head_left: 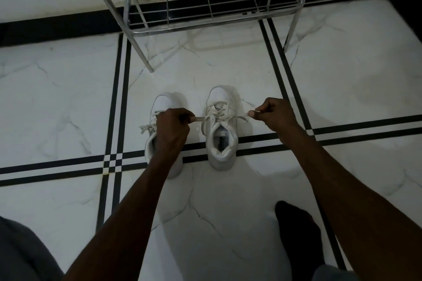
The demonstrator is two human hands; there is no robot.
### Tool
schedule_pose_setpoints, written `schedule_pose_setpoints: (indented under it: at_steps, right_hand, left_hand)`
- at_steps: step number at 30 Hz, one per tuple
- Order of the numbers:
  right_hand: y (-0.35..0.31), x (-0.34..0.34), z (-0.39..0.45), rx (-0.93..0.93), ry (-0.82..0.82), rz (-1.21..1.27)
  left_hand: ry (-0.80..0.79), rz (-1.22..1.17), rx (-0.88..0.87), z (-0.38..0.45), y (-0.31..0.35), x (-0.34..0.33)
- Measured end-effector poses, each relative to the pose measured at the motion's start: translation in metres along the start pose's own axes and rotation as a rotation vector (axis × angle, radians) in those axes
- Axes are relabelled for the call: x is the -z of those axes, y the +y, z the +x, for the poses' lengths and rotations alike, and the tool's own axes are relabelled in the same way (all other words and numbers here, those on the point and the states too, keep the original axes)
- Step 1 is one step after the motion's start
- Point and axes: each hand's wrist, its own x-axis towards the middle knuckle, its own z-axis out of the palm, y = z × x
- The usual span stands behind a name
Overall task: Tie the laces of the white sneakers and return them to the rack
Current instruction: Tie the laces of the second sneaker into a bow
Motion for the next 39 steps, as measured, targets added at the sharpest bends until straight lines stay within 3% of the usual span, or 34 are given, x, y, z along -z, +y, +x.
schedule_pose_setpoints:
  at_steps: [5, 16, 20, 23, 27, 29, 34, 36, 39]
  right_hand:
    - [0.003, -0.002, 0.005, 0.002, 0.003, -0.073]
    - [0.011, -0.012, 0.012, -0.085, 0.031, -0.251]
    - [0.004, -0.01, 0.006, 0.066, 0.038, -0.219]
    - [-0.005, -0.015, 0.002, 0.255, -0.088, -0.221]
    - [-0.004, -0.037, -0.003, 0.38, -0.261, -0.287]
    - [0.001, -0.046, -0.007, 0.418, -0.203, -0.274]
    - [0.007, -0.05, -0.012, 0.383, -0.103, -0.333]
    - [0.005, -0.052, -0.013, 0.446, -0.056, -0.488]
    - [-0.005, -0.051, -0.015, 0.548, -0.002, -0.805]
  left_hand:
    - [-0.015, 0.244, -0.145, 0.003, -0.009, 0.0]
    - [-0.105, 0.402, -0.096, -0.002, -0.02, -0.008]
    - [-0.111, 0.361, -0.138, 0.0, -0.015, -0.012]
    - [-0.105, 0.239, -0.192, 0.006, -0.005, -0.021]
    - [-0.259, -0.017, -0.135, 0.006, 0.008, -0.037]
    - [-0.287, -0.04, -0.069, 0.003, 0.005, -0.04]
    - [-0.204, 0.097, 0.037, 0.0, 0.006, -0.037]
    - [-0.201, 0.27, -0.035, -0.002, 0.01, -0.036]
    - [-0.16, 0.606, -0.295, -0.006, 0.014, -0.032]
